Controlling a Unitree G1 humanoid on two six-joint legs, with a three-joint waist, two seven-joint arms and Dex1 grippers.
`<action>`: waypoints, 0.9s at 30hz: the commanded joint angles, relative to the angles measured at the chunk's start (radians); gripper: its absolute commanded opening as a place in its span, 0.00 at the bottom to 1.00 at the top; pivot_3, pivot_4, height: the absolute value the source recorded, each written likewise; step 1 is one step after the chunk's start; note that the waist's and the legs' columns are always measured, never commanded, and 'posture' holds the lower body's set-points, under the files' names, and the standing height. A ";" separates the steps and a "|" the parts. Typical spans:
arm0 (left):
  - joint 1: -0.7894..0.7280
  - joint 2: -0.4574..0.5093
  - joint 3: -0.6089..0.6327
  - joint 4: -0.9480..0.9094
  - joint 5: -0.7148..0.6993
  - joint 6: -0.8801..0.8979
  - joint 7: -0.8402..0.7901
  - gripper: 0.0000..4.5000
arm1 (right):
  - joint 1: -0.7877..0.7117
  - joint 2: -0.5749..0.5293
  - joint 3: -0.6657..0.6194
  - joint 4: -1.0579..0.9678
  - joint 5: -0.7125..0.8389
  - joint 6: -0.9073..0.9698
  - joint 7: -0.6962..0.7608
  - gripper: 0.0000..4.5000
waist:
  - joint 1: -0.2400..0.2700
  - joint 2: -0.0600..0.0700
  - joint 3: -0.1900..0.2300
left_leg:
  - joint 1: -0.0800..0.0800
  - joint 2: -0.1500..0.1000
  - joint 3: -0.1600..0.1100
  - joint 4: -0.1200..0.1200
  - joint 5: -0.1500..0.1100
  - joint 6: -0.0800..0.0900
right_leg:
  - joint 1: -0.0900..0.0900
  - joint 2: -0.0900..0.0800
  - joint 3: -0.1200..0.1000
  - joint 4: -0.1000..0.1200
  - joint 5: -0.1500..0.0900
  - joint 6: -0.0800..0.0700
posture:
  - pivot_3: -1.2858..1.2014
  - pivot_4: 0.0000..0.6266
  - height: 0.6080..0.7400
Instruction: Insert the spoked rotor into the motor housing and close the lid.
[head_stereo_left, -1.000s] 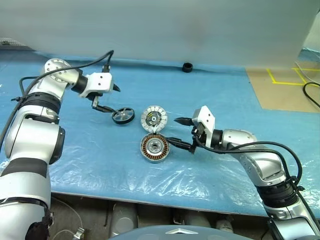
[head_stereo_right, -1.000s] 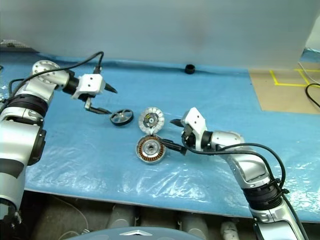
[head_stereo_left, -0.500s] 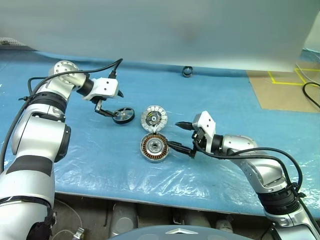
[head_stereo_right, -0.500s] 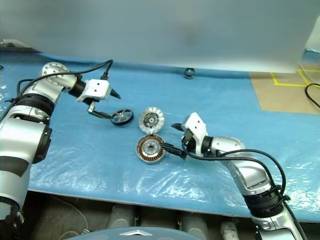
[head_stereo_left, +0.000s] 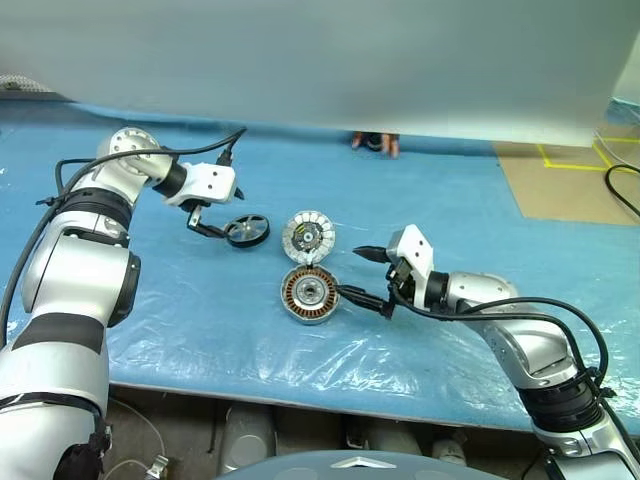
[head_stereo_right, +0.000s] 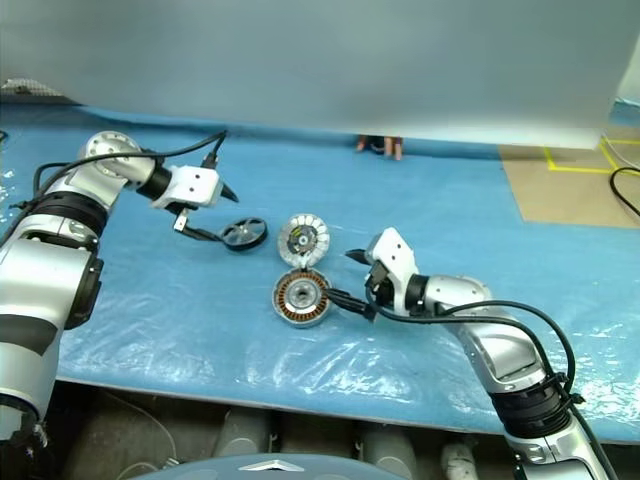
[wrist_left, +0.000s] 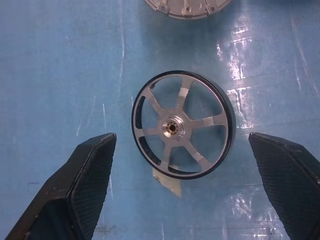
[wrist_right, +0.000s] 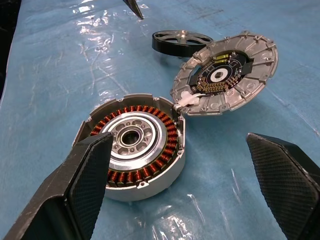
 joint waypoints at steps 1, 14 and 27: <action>-0.012 0.018 0.001 -0.004 0.007 -0.019 0.012 1.00 | 0.011 -0.009 -0.024 -0.030 -0.001 -0.033 0.008 0.99 | 0.001 -0.001 0.000 | 0.000 0.000 0.000 0.000 0.000 0.000 | 0.000 0.000 0.000 0.000 0.000 0.000 | 0.52 0.24 1.00; 0.000 0.012 0.003 -0.003 0.018 -0.038 0.039 1.00 | 0.020 -0.018 -0.024 -0.043 0.005 -0.032 0.002 0.99 | 0.001 -0.001 0.000 | 0.000 0.000 0.000 0.001 0.000 0.000 | 0.000 0.000 0.000 0.001 0.000 0.000 | 0.52 0.24 1.00; -0.004 -0.021 0.022 0.001 -0.001 -0.031 0.044 1.00 | 0.038 -0.016 -0.020 -0.044 0.001 -0.035 -0.007 0.99 | 0.002 -0.001 0.001 | 0.000 0.000 -0.001 0.001 0.000 0.000 | 0.000 0.000 0.000 0.001 0.000 0.000 | 0.52 0.24 1.00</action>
